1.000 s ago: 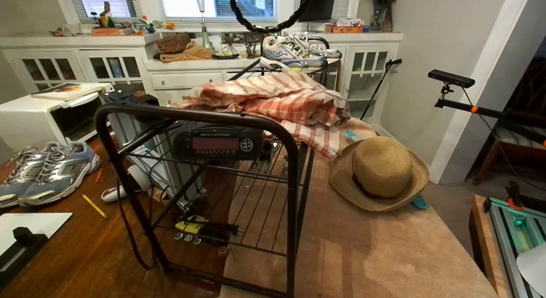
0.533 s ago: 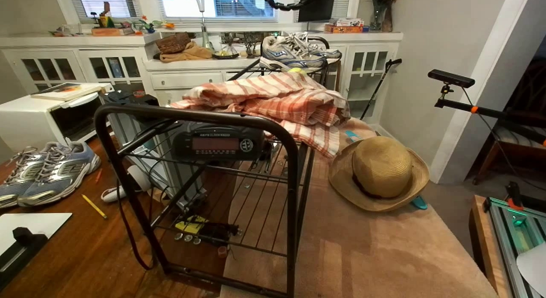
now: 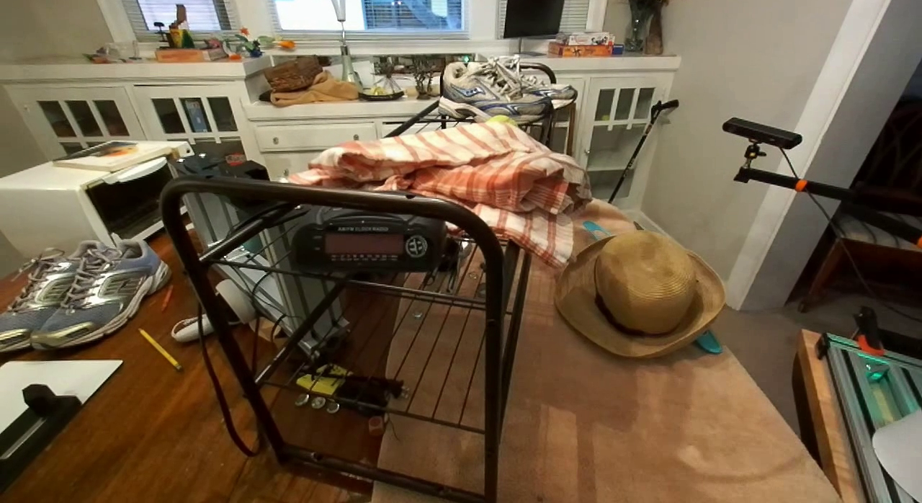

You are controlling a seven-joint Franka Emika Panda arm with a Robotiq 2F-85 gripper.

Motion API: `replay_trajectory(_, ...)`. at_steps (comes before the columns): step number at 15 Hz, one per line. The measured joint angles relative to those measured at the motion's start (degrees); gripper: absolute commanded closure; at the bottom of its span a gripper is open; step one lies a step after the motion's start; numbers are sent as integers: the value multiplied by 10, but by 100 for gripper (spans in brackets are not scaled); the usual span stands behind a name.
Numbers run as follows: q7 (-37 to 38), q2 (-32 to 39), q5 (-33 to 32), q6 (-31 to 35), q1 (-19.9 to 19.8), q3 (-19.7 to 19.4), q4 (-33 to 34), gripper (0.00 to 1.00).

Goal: Put the orange and white towel on the top rack

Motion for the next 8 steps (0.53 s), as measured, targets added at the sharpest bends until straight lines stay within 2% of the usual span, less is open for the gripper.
replay_trajectory(2,-70,-26,74,-29,-17,11,-20,0)
replay_trajectory(3,-83,-34,86,-32,-20,11,-28,0)
replay_trajectory(8,-90,-42,94,-33,-23,13,-41,0)
